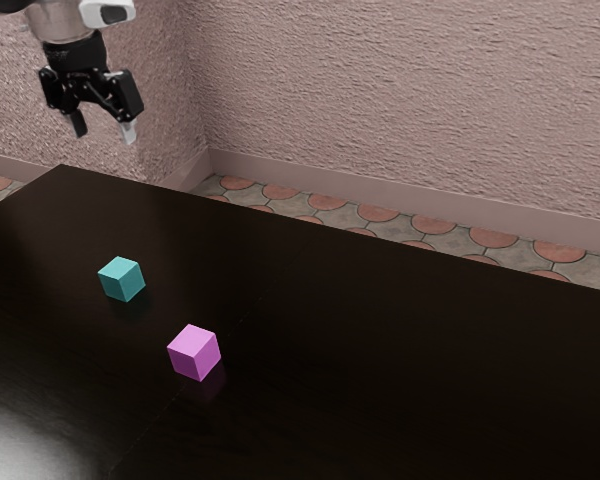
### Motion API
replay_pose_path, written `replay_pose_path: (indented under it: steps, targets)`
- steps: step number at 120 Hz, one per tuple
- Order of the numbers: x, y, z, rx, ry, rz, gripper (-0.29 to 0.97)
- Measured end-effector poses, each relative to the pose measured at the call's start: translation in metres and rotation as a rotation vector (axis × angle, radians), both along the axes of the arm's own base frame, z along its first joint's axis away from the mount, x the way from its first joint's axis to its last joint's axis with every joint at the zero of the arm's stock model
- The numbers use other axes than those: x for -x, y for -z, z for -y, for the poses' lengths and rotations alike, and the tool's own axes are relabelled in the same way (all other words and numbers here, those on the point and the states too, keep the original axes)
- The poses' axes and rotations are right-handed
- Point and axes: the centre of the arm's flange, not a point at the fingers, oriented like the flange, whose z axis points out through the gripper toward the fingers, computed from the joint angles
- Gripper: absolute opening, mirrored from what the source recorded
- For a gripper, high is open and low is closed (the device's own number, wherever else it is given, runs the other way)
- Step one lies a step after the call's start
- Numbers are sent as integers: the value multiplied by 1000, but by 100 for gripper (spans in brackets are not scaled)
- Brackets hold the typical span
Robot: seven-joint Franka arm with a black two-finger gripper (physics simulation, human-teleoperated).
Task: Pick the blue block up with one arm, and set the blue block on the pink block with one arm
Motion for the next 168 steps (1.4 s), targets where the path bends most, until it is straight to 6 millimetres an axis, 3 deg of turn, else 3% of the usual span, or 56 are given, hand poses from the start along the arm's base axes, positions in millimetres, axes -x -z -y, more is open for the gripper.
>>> replay_pose_path:
  steps: [21,24,29,33,37,42,46,59,72,87,102,129,153,168]
  targets:
    - [1,-1,2,3,9,-6,68]
    - [3,-14,2,-1,9,15,68]
    - [15,-73,9,-24,20,118,68]
    - [27,-105,23,-36,45,171,68]
    - [38,-123,41,-45,79,196,68]
    - [44,-131,58,-58,113,198,68]
    - [32,-120,66,-70,126,163,68]
    - [-42,-30,65,-137,123,-24,68]
    - [-86,42,-14,-163,0,-135,68]
    - [-124,128,-72,-142,-56,-210,68]
    - [-142,167,-95,-122,-60,-204,68]
    - [-152,186,-115,-120,-37,-142,68]
    - [-157,236,-167,-108,-35,-138,68]
    - [-154,272,-185,-70,-16,-139,68]
